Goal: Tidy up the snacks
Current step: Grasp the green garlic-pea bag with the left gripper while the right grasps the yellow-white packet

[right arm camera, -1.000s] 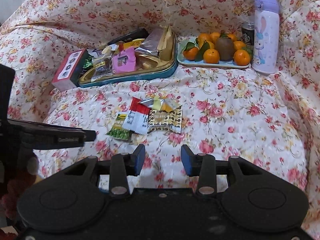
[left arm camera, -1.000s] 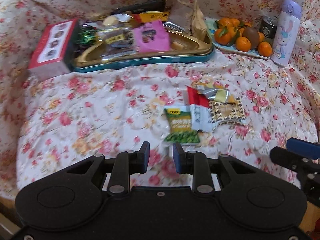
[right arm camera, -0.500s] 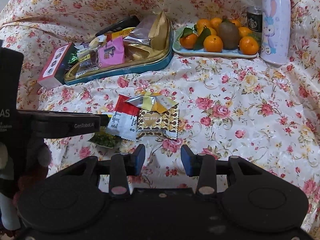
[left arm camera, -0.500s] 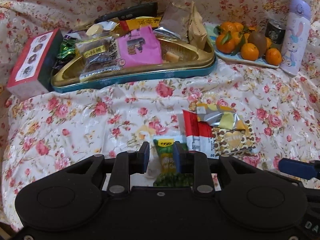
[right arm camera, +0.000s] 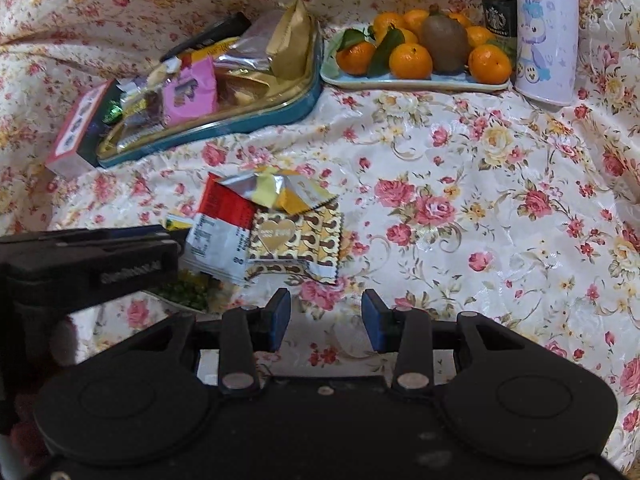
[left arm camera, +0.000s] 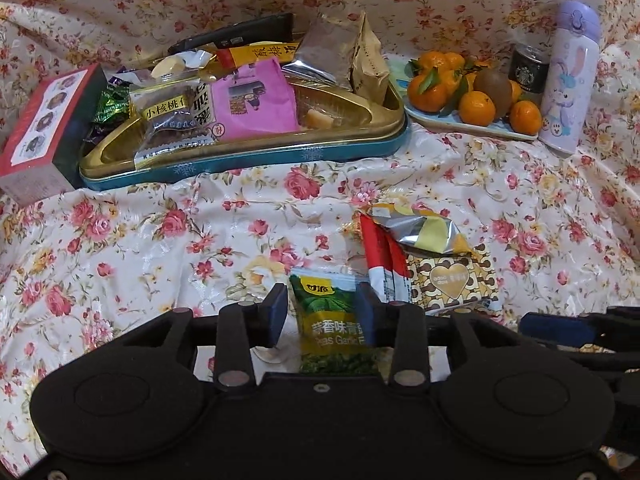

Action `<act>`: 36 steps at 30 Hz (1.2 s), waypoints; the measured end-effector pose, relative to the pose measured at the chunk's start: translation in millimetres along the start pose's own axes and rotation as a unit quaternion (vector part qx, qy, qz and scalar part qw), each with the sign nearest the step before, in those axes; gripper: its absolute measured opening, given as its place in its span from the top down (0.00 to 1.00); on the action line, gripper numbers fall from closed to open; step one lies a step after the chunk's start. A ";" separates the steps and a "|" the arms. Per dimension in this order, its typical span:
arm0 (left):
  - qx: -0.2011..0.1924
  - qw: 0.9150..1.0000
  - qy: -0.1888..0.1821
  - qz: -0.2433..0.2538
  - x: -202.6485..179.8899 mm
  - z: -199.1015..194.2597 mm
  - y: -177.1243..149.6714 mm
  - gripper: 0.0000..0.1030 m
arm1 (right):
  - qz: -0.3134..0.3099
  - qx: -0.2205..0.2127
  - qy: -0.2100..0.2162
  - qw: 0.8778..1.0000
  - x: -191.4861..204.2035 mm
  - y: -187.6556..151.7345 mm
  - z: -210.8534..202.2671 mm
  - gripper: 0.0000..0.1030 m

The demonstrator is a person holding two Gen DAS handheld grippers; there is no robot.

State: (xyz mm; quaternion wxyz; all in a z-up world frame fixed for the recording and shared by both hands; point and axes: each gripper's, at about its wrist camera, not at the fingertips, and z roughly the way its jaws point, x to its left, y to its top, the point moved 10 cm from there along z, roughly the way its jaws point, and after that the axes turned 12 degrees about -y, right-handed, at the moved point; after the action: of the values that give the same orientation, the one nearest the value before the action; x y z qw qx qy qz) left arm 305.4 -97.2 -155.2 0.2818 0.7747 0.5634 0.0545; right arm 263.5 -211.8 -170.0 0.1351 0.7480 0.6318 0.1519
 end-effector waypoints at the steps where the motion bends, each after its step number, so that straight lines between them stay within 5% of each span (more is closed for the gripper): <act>1: 0.001 1.000 0.001 0.001 -0.3 0.2 0.1 0.55 | -0.001 0.002 -0.003 1.000 -0.5 -0.8 1.7 0.59; 14: 0.016 1.000 0.025 -0.002 -0.5 10.9 7.0 0.53 | -0.016 -0.006 -0.019 1.000 4.3 -2.6 4.5 0.57; 20: 0.035 0.998 0.017 -0.046 20.6 16.4 12.0 0.47 | -0.010 -0.003 -0.014 1.000 2.0 -2.0 4.6 0.58; 36: 0.023 0.999 0.034 -0.035 62.6 -2.7 2.3 0.46 | -0.001 -0.034 -0.007 0.999 -0.6 15.5 -13.5 0.59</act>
State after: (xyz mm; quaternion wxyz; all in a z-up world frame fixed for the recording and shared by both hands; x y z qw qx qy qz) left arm 328.7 -40.0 -166.4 0.2458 0.7584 0.6009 0.0578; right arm 272.0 -214.8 -151.5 0.1649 0.7435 0.6261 0.1676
